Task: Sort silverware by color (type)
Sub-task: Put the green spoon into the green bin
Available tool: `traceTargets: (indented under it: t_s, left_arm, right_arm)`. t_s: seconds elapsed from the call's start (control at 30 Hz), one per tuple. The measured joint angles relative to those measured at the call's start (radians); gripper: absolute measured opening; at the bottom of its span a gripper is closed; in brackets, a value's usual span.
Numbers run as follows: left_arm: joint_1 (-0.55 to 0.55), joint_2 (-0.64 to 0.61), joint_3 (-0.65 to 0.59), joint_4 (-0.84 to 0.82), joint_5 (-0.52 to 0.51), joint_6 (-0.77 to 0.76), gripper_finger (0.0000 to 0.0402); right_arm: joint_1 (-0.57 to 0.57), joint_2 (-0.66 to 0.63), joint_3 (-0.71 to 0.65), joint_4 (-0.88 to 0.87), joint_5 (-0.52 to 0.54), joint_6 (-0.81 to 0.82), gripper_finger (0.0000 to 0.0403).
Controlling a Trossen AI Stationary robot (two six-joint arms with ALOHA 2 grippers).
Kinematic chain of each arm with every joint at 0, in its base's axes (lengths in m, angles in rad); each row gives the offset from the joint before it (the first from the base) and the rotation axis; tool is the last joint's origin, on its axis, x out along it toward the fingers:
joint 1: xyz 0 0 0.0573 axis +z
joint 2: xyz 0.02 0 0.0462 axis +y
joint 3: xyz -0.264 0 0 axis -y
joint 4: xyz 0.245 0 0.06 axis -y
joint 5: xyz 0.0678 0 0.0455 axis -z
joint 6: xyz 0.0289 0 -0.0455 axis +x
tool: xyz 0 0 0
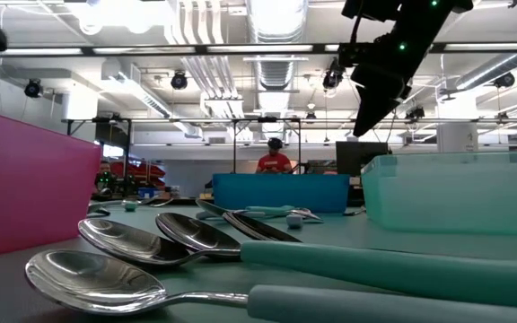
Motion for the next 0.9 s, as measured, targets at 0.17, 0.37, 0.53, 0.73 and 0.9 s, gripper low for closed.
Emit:
traceTargets:
  t_s: [0.17, 0.37, 0.53, 0.73, 0.9]
  left_arm:
    - [0.004, 0.008, -0.003, 0.033, -0.208, 0.143, 0.0149]
    - [0.174, 0.032, -0.004, 0.167, -0.236, 0.499, 0.0150]
    - [0.334, 0.063, -0.004, 0.303, -0.167, 0.760, 0.0150]
    - [0.509, 0.143, -0.004, 0.457, -0.124, 0.981, 0.0150]
    - [0.644, 0.215, -0.004, 0.581, -0.125, 1.050, 0.0150]
  right_arm:
    - [0.000, 0.000, 0.004, 0.000, 0.000, 0.009, 0.0118]
    - [0.000, 0.000, 0.004, -0.001, -0.002, 0.041, 0.0118]
    - [0.000, 0.000, 0.004, -0.002, -0.003, 0.025, 0.0118]
    - [0.000, 0.002, 0.004, -0.005, -0.005, 0.023, 0.0118]
    - [0.000, 0.002, 0.004, -0.023, -0.005, 0.003, 0.0118]
